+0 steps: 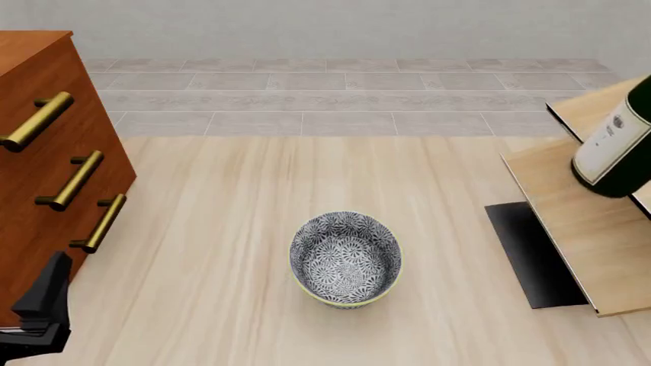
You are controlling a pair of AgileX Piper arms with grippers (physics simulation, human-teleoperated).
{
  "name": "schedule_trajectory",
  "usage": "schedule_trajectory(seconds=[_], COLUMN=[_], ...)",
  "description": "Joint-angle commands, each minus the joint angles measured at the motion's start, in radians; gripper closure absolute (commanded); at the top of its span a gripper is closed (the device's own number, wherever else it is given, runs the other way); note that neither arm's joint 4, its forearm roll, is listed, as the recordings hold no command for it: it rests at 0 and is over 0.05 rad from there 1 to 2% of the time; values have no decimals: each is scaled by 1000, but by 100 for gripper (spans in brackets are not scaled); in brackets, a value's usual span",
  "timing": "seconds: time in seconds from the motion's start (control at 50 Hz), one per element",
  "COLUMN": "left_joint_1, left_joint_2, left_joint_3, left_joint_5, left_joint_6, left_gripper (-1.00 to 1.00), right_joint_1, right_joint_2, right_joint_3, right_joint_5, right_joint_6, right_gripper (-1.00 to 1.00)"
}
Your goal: Put the wine bottle on the wine rack.
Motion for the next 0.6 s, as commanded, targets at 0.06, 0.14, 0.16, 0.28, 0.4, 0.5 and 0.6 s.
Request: schedule_trajectory(seconds=[0.06,0.14,0.16,0.28,0.4,0.5,0.6], left_joint_1=[-2,-1,-1,-1,-5,-4,-4], left_joint_2=[8,2,3,15,19,21,23], left_joint_3=[0,0,0,0,0,0,0], left_joint_5=[-10,-4,-5,-15,-20,-21,-20], left_joint_6=[0,1,1,-1,0,-2,-3], left_gripper=[-100,-100,-100,-100,-100,-100,-100], right_joint_1=[-51,-75,-80,-112,-133,-163,-184], right_joint_2=[9,16,19,37,49,63,73], right_joint_3=[-30,-30,-29,-33,-34,-27,-24], right_joint_5=[-1,-6,-9,-23,-35,-52,-62], right_joint_6=[22,37,34,65,83,103,120], right_gripper=[100,100,100,100,100,100,100])
